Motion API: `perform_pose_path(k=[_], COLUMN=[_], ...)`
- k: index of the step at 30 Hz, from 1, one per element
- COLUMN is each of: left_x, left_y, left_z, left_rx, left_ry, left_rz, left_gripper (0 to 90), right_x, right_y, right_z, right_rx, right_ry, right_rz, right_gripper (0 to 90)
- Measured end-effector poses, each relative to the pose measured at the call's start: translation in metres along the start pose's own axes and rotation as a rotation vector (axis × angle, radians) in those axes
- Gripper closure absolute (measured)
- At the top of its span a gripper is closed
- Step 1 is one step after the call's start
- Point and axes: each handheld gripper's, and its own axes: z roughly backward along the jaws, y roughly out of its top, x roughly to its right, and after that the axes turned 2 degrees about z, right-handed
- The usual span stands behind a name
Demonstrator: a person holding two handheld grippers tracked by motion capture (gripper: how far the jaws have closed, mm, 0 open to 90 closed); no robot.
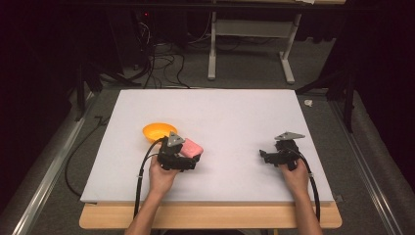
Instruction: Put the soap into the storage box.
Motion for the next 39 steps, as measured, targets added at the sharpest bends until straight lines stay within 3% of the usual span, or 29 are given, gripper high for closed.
perform_pose_path(k=[7, 14, 25, 39], left_x=[-0.003, -0.006, -0.014, -0.023], left_y=[-0.001, -0.002, -0.015, -0.022], left_z=[0.015, 0.024, 0.045, 0.062], left_rx=[0.039, 0.048, 0.091, 0.107], left_ry=[0.017, 0.029, 0.071, 0.117], left_rz=[0.017, 0.02, 0.058, 0.083], left_gripper=[13.8, 13.8, 13.8, 13.8], right_x=[0.0, 0.0, 0.0, 0.0], right_y=[0.0, 0.0, 0.0, 0.0], right_z=[0.0, 0.0, 0.0, 0.0], right_rx=[0.0, 0.0, 0.0, 0.0], right_ry=[0.0, 0.0, 0.0, 0.0], right_rz=[0.0, 0.0, -0.001, -0.001], right_gripper=[17.4, 17.3, 17.4, 17.4])
